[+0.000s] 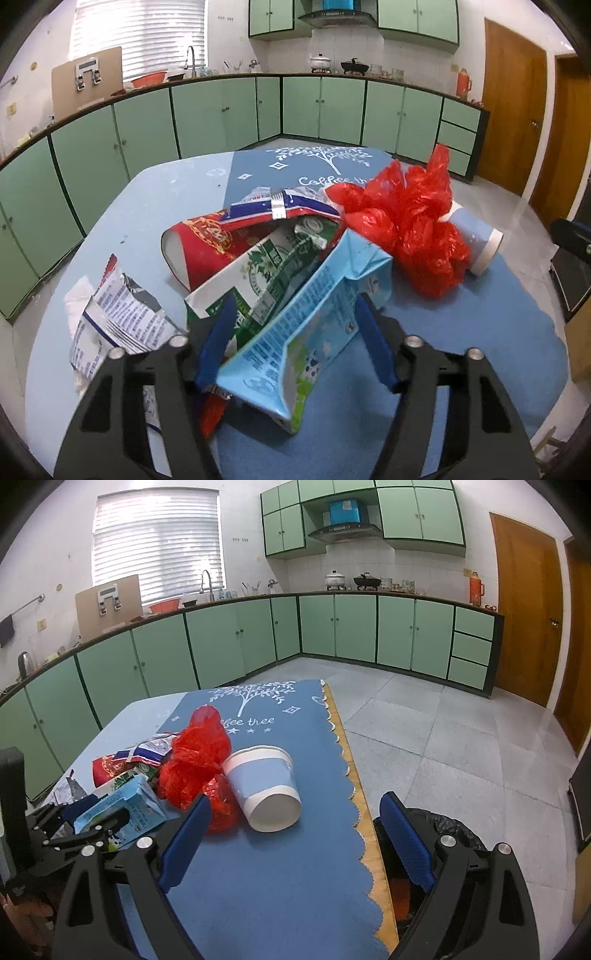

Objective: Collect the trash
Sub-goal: 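Return the left tool to the table and grasp the blue milk carton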

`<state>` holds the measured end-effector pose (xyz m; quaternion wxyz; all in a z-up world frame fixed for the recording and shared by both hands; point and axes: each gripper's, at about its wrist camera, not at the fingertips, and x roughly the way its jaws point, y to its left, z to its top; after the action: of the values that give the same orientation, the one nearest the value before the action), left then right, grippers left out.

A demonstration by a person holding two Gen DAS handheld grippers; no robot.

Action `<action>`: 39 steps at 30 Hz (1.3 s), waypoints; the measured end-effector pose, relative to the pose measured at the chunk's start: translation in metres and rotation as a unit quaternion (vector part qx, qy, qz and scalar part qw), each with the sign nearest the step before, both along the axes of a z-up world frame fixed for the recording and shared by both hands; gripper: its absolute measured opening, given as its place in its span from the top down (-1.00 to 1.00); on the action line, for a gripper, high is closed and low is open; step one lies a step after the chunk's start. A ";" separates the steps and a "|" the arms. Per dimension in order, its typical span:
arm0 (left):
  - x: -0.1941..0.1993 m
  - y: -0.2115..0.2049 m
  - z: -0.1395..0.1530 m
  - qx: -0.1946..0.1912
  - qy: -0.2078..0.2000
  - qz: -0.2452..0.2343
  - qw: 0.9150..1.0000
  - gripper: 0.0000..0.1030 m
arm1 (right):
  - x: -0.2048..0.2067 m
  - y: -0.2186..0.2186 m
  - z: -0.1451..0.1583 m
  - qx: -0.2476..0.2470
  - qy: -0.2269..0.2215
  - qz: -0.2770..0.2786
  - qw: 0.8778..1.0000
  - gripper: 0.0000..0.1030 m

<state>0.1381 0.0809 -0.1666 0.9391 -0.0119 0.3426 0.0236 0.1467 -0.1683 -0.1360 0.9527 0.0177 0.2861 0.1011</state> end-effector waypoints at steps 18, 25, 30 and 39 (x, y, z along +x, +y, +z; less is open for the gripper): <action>0.002 -0.023 -0.003 -0.035 0.036 -0.019 0.999 0.60 | -0.001 -0.007 0.002 0.017 -0.002 0.004 1.000 -0.68; -0.010 -0.015 0.018 -0.057 0.002 0.004 0.998 0.79 | 0.002 0.002 0.007 0.021 -0.005 0.021 1.000 -0.52; -0.014 -0.014 0.038 -0.064 -0.023 0.006 0.998 0.80 | 0.013 0.021 0.014 0.024 -0.014 0.044 0.999 -0.51; -0.007 -0.013 0.005 -0.043 0.026 0.008 0.999 0.82 | 0.017 0.022 0.011 0.030 -0.004 0.047 0.998 -0.49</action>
<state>0.1307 0.0676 -0.1615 0.9283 -0.0547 0.3673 0.0165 0.1635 -0.1459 -0.1253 0.9471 0.0321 0.2794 0.1548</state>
